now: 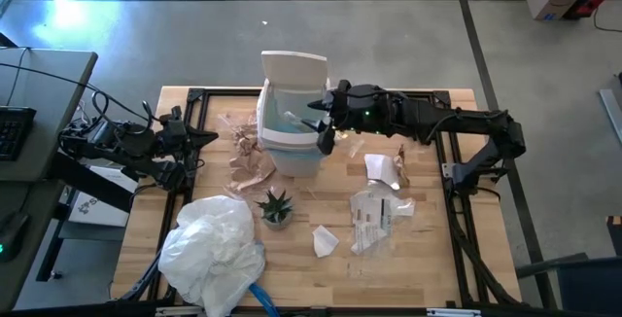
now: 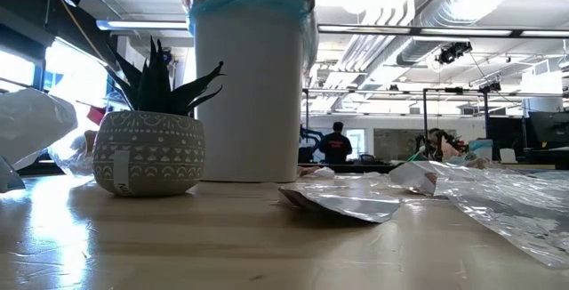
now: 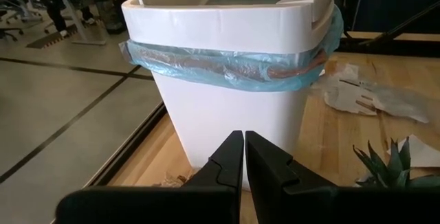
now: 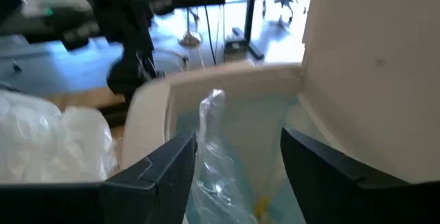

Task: Place trash/remove bag and relplace
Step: Put the transparent plastic into the trash bin

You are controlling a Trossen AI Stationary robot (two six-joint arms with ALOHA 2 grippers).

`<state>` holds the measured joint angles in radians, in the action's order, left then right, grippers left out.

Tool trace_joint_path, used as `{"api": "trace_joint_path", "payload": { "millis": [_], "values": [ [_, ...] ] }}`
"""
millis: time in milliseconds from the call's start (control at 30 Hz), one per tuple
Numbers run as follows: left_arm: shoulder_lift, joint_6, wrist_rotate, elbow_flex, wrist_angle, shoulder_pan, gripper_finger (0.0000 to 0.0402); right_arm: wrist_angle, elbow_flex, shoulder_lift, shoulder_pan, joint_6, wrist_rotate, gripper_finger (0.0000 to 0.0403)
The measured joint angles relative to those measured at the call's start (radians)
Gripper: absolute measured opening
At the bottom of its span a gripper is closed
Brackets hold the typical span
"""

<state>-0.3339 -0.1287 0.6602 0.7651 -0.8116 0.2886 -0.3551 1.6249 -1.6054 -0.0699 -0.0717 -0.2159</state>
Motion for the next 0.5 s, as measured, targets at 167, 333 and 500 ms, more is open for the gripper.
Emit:
{"api": "trace_joint_path", "payload": {
  "millis": [167, 333, 500],
  "values": [
    [0.000, 0.000, 0.002, 0.000, 0.001, 0.000, 0.0000, 0.028, 0.000, 0.000, -0.030, -0.093, 0.208, 0.0196],
    [0.000, -0.006, 0.002, 0.000, 0.001, 0.000, 0.0000, -0.062, 0.000, -0.001, -0.055, -0.143, 0.117, 0.0178],
    [0.000, -0.008, 0.007, 0.000, 0.002, 0.000, 0.0000, -0.054, -0.001, -0.001, -0.059, -0.134, 0.119, 0.0160]
  ]
}}
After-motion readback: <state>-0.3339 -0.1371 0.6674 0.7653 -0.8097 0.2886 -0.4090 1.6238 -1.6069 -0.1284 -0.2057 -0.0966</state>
